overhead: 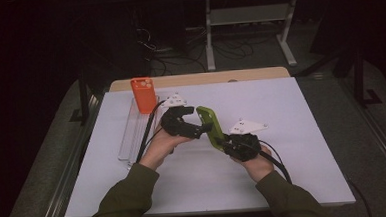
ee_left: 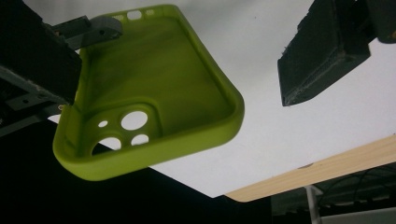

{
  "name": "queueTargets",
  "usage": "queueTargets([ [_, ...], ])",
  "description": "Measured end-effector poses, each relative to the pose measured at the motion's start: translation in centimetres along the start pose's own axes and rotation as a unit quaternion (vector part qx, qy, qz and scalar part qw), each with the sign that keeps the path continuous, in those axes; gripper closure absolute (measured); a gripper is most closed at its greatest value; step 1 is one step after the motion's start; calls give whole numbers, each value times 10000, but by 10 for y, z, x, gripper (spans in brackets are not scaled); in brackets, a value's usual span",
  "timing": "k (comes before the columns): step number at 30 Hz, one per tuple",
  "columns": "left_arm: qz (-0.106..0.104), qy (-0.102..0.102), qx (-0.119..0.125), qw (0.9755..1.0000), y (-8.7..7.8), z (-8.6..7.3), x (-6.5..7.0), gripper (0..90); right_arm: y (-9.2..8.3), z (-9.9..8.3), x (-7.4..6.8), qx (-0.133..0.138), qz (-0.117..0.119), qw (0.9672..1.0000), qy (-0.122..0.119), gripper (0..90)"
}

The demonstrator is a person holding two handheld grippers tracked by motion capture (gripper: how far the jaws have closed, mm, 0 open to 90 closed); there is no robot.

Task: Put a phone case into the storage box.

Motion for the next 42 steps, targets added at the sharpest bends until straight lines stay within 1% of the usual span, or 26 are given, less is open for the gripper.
queueTargets([
  [1, -30, -13, 9, 10000, 0, 0, 1, 0, 0, 0, 0, 9, 13, 10000, 22, 758],
  [2, -54, 43, 2, 10000, 0, 0, 2, 0, 0, 0, 1, 26, 12, 10000, 10, 758],
  [4, -99, 73, -4, 9999, 0, 0, 4, 0, 1, -1, 0, 6, 29, 10000, 71, 758],
  [8, -154, 97, 13, 9998, 1, 0, 8, 0, 3, -1, 0, -29, 30, 10000, -13, 758],
  [11, -166, 45, 22, 9998, 2, 0, 10, 0, 5, -2, -3, -46, 48, 10000, 56, 758],
  [16, -161, 29, 30, 9999, 3, 0, 10, 0, 6, -2, -4, -45, 64, 10000, 42, 758],
  [18, -152, -21, 36, 9999, 4, 0, 10, 0, 6, -2, -4, -35, 84, 10000, -9, 759],
  [19, -141, -22, 42, 9999, 4, 0, 9, 0, 6, -1, -6, -14, 96, 9999, 54, 758],
  [21, -179, -75, 40, 9998, 5, -1, 10, 0, 6, 0, -7, 32, 119, 9999, -52, 759],
  [22, -194, -75, 14, 9998, 6, -2, 11, 0, 6, 0, -7, 31, 114, 9999, -35, 758],
  [23, -203, -62, 41, 9998, 6, -2, 12, 0, 7, 0, -7, 22, 101, 9999, -32, 759],
  [24, -179, -55, 50, 9998, 6, -1, 13, 0, 7, 0, -8, 20, 99, 9999, -37, 759],
  [25, -173, -64, 54, 9998, 6, -1, 13, 0, 7, 0, -7, 33, 83, 9999, -94, 759],
  [26, -172, -86, 61, 9998, 6, -1, 13, 0, 7, -1, -8, 15, 105, 9999, -17, 759],
  [29, -150, -101, 66, 9998, 7, -1, 13, 0, 8, -1, -8, 15, 105, 9999, -64, 758],
  [32, -132, -193, 72, 9997, 7, -2, 14, 0, 10, -3, -9, -43, 102, 9999, -47, 758],
  [33, -123, -189, 79, 9997, 7, -2, 14, 0, 11, -3, -9, -64, 106, 9999, -27, 758],
  [34, -91, -186, 88, 9997, 7, -2, 14, 12, 11, -4, -9, -70, 96, 9999, -46, 758],
  [35, -72, -206, 167, 9996, 6, -1, 13, 43, 12, -5, -9, -97, 93, 9999, -30, 758],
  [36, -100, -248, 201, 9994, 5, -1, 13, 66, 12, -5, -9, -100, 90, 9999, -24, 758],
  [37, -107, -249, 169, 9995, 5, -1, 12, 74, 12, -5, -8, -88, 79, 9999, -70, 758],
  [38, -107, -280, 177, 9994, 5, -1, 12, 76, 13, -6, -8, -111, 85, 9999, -9, 758],
  [39, -87, -267, 189, 9994, 5, -1, 11, 90, 13, -6, -9, -118, 92, 9999, -4, 758],
  [40, -105, -308, 223, 9992, 5, -1, 11, 111, 13, -6, -8, -121, 92, 9999, -30, 758],
  [41, -116, -349, 226, 9991, 5, -1, 11, 113, 14, -7, -9, -146, 92, 9999, -4, 758],
  [42, -118, -336, 224, 9991, 5, -2, 11, 115, 14, -7, -9, -143, 90, 9998, -38, 758],
])
Point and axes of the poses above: each handheld gripper's, and its own axes: y roughly forward along the jaws, z roughly out of its top, x roughly to its right, the point moved 7 cm from there along y, roughly forward along the jaws, and after that the axes turned 13 degrees about z, right-handed, at the moved point
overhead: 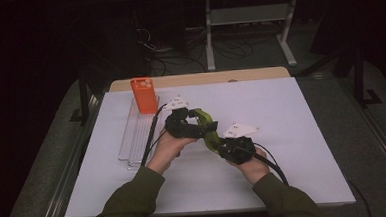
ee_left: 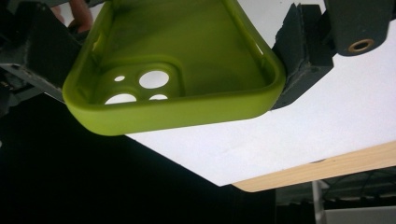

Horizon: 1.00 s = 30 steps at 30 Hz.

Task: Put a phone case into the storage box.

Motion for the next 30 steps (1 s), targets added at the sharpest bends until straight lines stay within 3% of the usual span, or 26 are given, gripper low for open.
queueTargets([
  [15, -44, 14, -26, 10000, -1, 0, 1, 144, 1, -3, 2, -147, -114, 9998, -123, 751],
  [20, -55, 55, -34, 10000, -2, 0, 1, 149, 1, -3, 3, -182, -93, 9997, -136, 710],
  [30, 25, 82, 24, 10000, -6, 3, -3, 150, -7, -1, 9, -196, -7, 9997, -176, 432],
])
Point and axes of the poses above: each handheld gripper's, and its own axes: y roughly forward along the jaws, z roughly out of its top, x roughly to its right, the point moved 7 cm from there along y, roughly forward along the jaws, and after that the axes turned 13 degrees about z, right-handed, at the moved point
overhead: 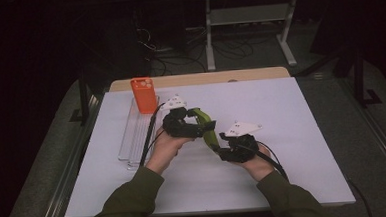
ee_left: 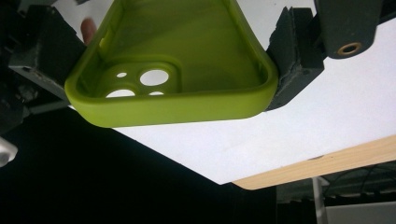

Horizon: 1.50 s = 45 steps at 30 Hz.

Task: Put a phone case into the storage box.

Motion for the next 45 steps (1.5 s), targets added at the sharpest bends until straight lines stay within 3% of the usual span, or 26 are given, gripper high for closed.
queueTargets([
  [10, 169, 191, 24, 9997, -8, 3, -10, 150, -3, -5, 8, -179, 200, 9995, 160, 151],
  [15, 145, 185, 14, 9997, -10, 2, -13, 150, 0, -8, 13, -279, 145, 9995, 67, 22],
  [21, 165, 220, 26, 9996, -12, 3, -13, 150, -12, -14, 18, -368, 50, 9992, 123, 10],
  [35, 180, 322, 1, 9993, -14, 3, -10, 150, -53, -59, 23, -380, -187, 9987, 300, 10],
  [45, 214, 380, -3, 9990, -16, 5, -12, 150, -53, -74, 24, -465, -153, 9982, 336, 10],
])
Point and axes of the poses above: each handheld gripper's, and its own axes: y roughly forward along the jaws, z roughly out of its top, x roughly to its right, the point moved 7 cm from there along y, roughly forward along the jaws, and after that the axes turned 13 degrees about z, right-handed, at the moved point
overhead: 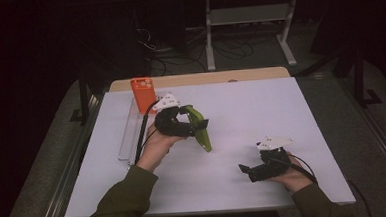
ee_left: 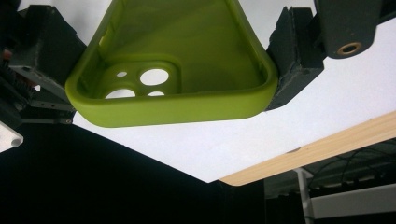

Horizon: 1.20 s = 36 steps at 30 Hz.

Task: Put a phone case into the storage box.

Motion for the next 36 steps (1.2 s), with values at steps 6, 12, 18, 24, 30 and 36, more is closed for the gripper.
queueTargets([
  [6, 82, 74, -67, 9999, -2, 5, -3, 150, -1, 0, 2, 51, -16, 10000, 0, 10],
  [12, 161, 127, -102, 9997, -5, 13, -8, 150, -1, 2, 1, 75, 1, 10000, -10, 10],
  [18, 283, 232, -132, 9992, -7, 28, -18, 150, -5, 5, 4, 164, -32, 9999, -20, 10],
  [24, 432, 220, -119, 9988, -10, 40, -30, 150, -5, 5, 3, 156, -37, 9999, 0, 10],
  [30, 553, 244, -104, 9981, -15, 49, -40, 150, -4, 6, 1, 156, -24, 9999, -30, 10],
  [36, 711, 268, -77, 9971, -17, 56, -48, 150, -5, 6, 2, 189, -34, 9998, -25, 10],
])
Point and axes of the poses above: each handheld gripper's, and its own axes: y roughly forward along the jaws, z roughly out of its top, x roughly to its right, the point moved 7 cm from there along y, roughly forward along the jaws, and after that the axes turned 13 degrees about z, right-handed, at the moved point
